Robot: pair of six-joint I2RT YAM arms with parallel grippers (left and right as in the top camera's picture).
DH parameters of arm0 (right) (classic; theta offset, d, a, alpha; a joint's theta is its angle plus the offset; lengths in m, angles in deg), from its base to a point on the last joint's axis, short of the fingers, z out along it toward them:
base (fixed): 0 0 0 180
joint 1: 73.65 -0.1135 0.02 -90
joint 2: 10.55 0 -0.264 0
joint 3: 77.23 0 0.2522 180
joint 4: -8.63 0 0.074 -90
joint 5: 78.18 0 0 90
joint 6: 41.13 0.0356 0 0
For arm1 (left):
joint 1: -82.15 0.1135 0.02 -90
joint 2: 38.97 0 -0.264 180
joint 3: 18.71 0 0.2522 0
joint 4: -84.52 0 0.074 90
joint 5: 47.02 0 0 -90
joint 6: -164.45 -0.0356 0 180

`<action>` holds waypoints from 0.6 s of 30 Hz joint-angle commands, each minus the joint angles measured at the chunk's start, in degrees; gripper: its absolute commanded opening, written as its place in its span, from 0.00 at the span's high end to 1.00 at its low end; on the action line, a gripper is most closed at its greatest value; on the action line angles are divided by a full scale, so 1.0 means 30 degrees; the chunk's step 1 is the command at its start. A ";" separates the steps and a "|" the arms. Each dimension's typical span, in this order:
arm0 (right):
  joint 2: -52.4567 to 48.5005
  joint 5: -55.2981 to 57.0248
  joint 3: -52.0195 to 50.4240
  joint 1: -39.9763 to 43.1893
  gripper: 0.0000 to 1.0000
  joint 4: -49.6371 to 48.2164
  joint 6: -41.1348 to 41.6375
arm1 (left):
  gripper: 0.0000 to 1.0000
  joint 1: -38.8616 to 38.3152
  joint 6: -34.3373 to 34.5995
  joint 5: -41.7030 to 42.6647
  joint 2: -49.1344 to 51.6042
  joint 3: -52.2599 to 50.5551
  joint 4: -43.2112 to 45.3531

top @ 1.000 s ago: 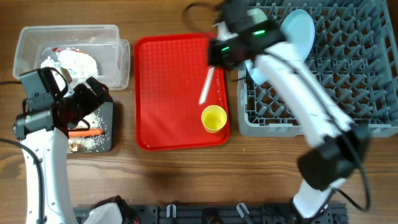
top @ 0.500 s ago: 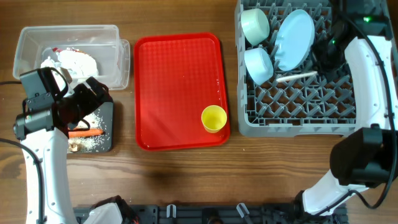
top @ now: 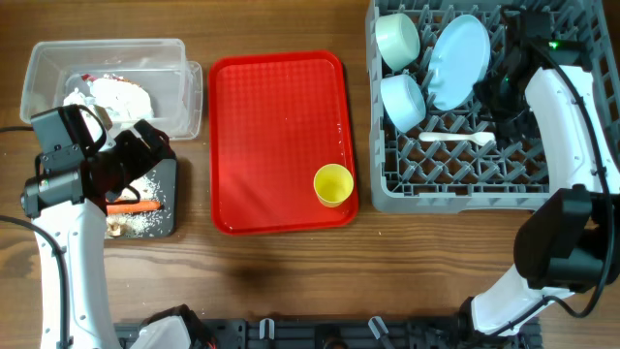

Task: Sort waste into correct bins and load items into the dishwasher rack
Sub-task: 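Carry the spoon with the right gripper and drop it in the rack, then reach the left gripper to the yellow cup and grasp it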

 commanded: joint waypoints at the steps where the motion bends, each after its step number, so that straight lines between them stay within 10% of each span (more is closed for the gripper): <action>1: 0.1005 -0.1239 0.0495 -0.0102 0.06 0.0087 -0.4976 | 0.00 0.0036 -0.0372 0.0284 0.0007 0.0138 0.0051; 8: 0.5362 -0.4269 0.0495 -0.2820 0.00 0.0248 -1.2480 | 0.00 0.0036 -0.0372 0.0284 0.0007 0.0138 0.0051; 18: 0.5610 -0.1974 0.0444 -0.5399 0.00 0.2550 -1.2342 | 0.00 0.0036 0.0860 0.3060 0.0000 0.0138 -0.0102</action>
